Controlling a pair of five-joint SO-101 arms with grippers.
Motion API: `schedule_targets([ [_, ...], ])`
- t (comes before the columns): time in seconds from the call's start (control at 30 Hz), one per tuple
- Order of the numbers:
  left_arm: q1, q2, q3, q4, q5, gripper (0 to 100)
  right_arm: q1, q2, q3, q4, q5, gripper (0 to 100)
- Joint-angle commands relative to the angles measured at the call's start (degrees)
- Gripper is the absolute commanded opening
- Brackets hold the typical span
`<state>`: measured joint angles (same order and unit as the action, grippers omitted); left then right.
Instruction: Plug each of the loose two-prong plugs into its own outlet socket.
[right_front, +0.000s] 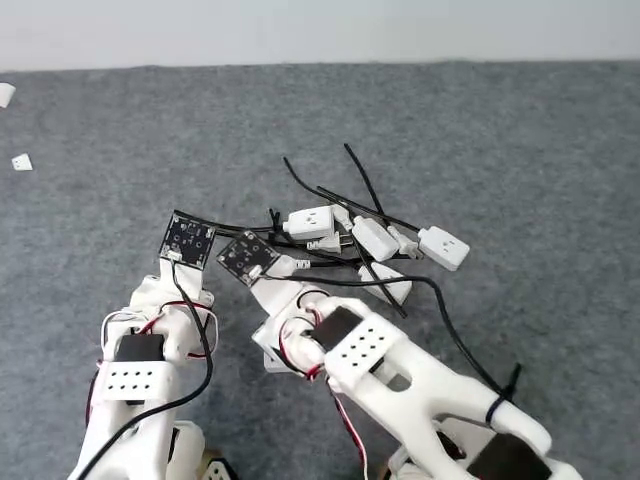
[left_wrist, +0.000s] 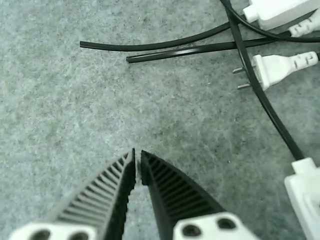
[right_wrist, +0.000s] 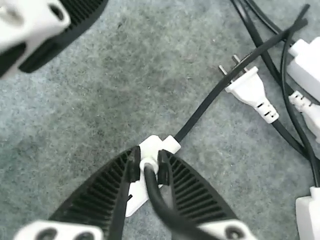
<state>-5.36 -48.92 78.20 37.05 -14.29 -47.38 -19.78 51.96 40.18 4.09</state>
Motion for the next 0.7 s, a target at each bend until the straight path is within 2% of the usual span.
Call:
schedule_targets([
  [0.0,-0.3,-0.4,-1.0,-0.5,-0.4,1,-1.9,3.0,0.4,2.3,1.0,0.8],
  [0.17,-0.3,-0.4,-1.0,-0.5,-0.4,1,-2.1,3.0,0.2,2.0,1.0,2.6],
  [0.4,-0.4,-0.4,-1.0,-0.5,-0.4,1,-2.3,3.1,-0.5,3.6,0.3,24.1],
  [0.5,-0.4,-0.4,-1.0,-0.5,-0.5,1,-5.6,3.7,-3.2,7.3,-5.2,29.3],
  [0.67,-3.3,-0.3,-2.8,-0.5,-0.5,1,-8.7,3.8,-4.5,7.4,-13.4,29.9],
])
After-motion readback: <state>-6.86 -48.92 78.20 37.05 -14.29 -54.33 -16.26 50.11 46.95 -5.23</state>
